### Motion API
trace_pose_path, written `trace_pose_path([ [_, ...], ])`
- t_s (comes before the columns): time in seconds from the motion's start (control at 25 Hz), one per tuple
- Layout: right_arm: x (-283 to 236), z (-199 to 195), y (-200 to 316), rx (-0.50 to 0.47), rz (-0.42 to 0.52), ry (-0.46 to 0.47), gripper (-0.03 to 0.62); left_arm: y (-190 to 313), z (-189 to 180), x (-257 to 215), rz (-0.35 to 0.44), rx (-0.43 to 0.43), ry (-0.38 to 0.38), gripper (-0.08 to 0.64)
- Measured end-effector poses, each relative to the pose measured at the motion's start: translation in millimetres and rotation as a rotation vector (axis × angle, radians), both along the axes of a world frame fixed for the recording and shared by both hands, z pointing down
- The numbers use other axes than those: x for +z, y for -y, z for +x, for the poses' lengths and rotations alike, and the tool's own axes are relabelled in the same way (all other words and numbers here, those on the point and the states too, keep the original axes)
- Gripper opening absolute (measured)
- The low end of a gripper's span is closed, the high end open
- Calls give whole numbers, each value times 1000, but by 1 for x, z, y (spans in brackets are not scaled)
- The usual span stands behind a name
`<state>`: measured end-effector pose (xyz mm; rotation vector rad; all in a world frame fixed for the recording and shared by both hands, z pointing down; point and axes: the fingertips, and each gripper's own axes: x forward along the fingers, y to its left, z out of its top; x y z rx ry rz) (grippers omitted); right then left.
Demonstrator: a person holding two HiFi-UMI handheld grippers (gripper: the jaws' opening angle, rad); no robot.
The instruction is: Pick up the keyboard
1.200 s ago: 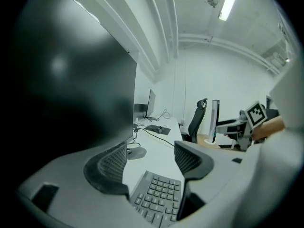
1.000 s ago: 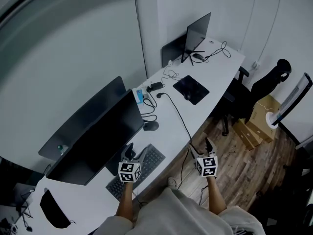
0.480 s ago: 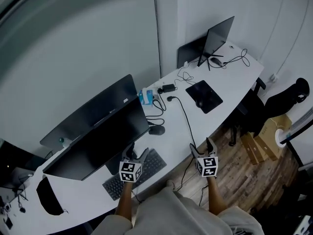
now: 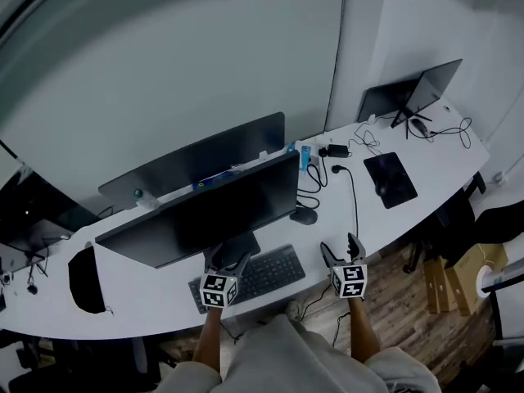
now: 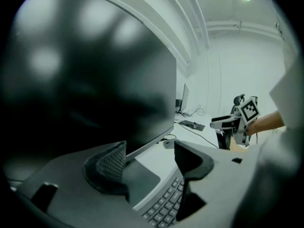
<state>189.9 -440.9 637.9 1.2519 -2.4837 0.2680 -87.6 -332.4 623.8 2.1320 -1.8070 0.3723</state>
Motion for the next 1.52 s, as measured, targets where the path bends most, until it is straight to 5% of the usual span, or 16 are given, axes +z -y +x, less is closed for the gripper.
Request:
trace_pose_path([
  [0.6, 7, -141, -40, -251, -25, -33, 368, -122, -128, 17, -32, -313, -69, 301],
  [1.52, 63, -152, -82, -332, -129, -148, 368, -191, -148, 98, -204, -411, -185, 305],
])
